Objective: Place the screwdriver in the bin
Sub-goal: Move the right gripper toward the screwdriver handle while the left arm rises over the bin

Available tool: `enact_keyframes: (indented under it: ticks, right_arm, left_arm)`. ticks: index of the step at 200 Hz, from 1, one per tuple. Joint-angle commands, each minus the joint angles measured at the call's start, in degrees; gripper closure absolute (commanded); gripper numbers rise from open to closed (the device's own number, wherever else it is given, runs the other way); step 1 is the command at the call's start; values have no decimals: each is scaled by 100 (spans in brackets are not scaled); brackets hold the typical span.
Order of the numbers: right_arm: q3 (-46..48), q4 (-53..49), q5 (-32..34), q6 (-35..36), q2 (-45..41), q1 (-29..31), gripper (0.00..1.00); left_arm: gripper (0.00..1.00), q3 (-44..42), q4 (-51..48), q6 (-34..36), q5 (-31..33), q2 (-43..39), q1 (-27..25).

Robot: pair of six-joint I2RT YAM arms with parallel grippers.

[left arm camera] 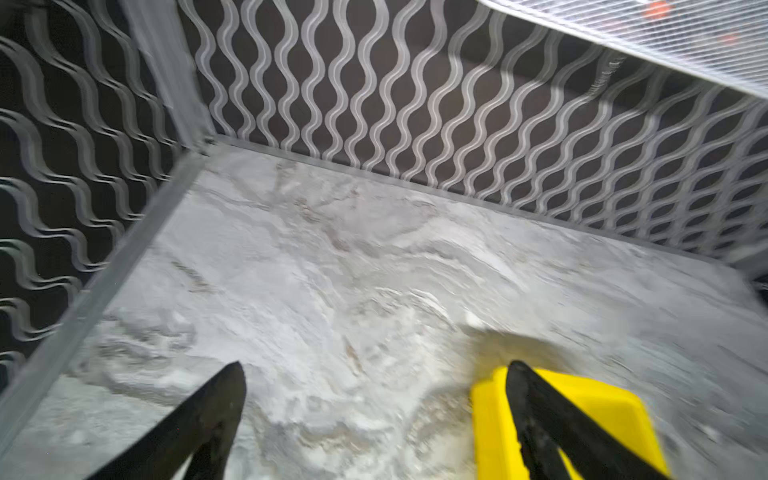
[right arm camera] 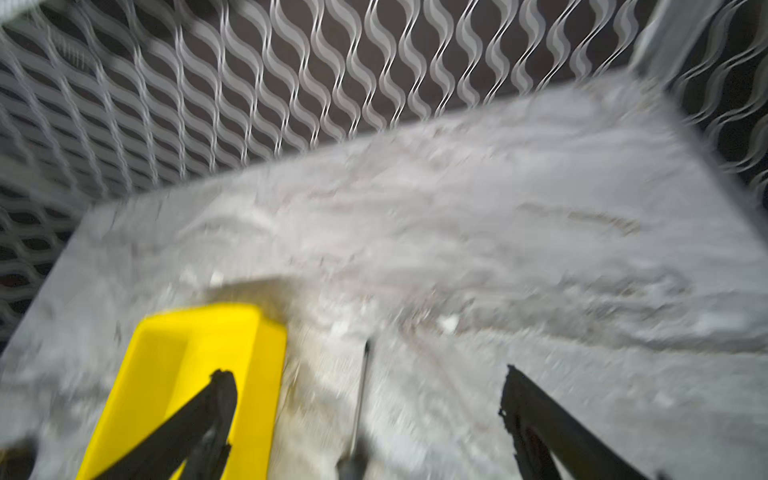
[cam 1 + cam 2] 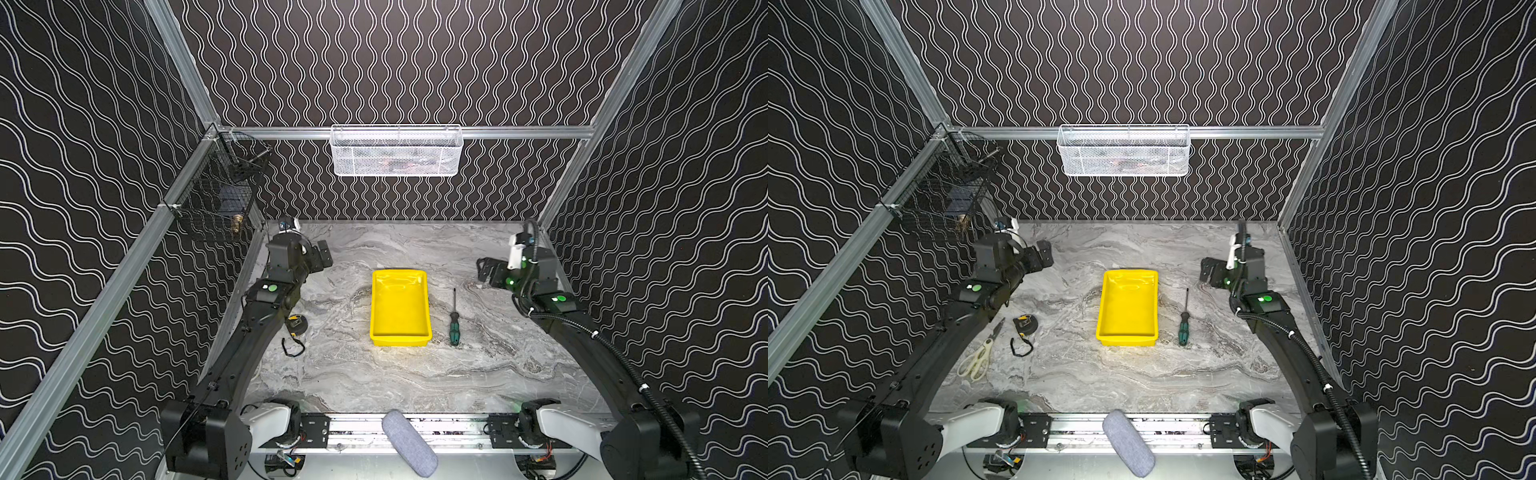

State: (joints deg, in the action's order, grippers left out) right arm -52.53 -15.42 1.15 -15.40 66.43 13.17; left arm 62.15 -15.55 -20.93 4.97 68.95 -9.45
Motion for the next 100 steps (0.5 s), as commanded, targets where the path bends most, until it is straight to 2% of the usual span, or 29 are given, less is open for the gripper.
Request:
enact_keyframes:
  ticks: [1,25,59,100]
  right_arm:
    - [-36,-1108,209,-263,114,329,1]
    - [169,-1348,432,-479,218,710,1]
    - [624,-1317,521,-842,218,973,2]
    - [1004,-1325,514,-1021,296,1121,6]
  left_arm:
    - [1,222,-822,-193,-1408,171,-8]
    - [1,143,-960,60,-1823,399,-18]
    - [1,-179,-1239,478,-1684,447,-19]
    - [1,-388,-1328,528,-1494,366,-31]
